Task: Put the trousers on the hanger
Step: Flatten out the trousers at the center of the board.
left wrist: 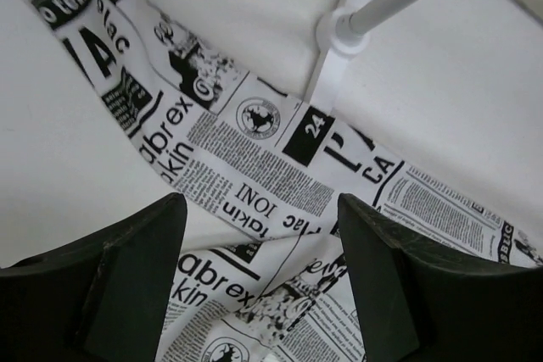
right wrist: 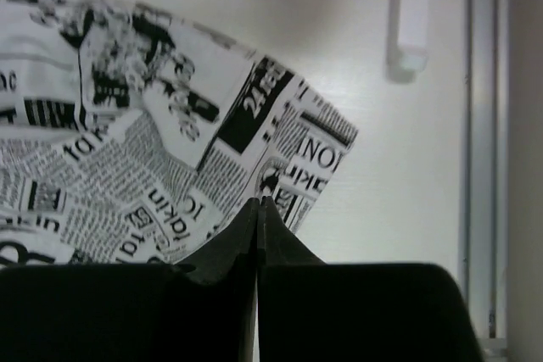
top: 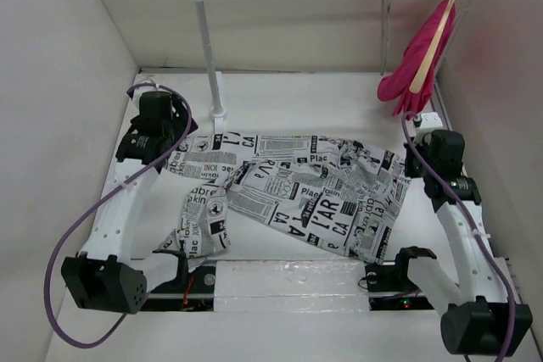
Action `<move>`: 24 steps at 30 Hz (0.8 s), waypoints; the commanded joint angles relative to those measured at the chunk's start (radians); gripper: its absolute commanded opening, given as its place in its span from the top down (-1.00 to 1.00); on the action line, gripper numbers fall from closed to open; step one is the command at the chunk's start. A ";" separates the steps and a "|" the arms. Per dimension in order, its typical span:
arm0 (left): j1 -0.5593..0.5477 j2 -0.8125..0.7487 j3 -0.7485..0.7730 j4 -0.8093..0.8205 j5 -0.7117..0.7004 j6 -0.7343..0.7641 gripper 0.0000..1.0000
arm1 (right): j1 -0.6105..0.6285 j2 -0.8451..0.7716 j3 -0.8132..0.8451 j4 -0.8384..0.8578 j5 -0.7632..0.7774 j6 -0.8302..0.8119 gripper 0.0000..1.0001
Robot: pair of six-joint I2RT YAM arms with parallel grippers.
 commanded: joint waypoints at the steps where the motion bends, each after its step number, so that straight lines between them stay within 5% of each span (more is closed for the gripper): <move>1: 0.031 0.010 -0.089 0.077 0.151 -0.028 -0.36 | -0.009 -0.011 -0.103 0.029 -0.076 0.025 0.94; 2: -0.020 0.016 -0.112 0.107 0.178 -0.042 -0.36 | -0.061 0.015 -0.119 0.040 -0.075 0.030 0.78; 3: -0.057 0.022 -0.141 0.118 0.183 -0.065 -0.36 | -0.099 0.042 -0.142 0.063 -0.121 0.033 0.28; 6: -0.245 0.067 -0.168 0.152 0.179 -0.078 -0.39 | -0.263 0.188 -0.151 0.151 -0.260 0.053 -0.38; 8: -0.424 0.119 -0.155 0.168 0.140 -0.079 -0.45 | -0.334 0.303 -0.125 0.192 -0.310 0.073 -0.50; 12: -0.632 0.238 -0.138 0.169 0.085 -0.107 -0.52 | -0.389 0.423 -0.105 0.302 -0.322 0.143 -0.57; 16: -0.673 0.292 -0.223 0.239 0.154 -0.140 -0.49 | -0.389 0.539 -0.091 0.384 -0.361 0.211 -0.56; 22: -0.684 0.312 -0.349 0.301 0.217 -0.156 -0.17 | -0.389 0.619 -0.116 0.508 -0.381 0.260 -0.24; 24: -0.684 0.328 -0.378 0.313 0.249 -0.157 -0.08 | -0.389 0.642 -0.116 0.563 -0.387 0.292 0.12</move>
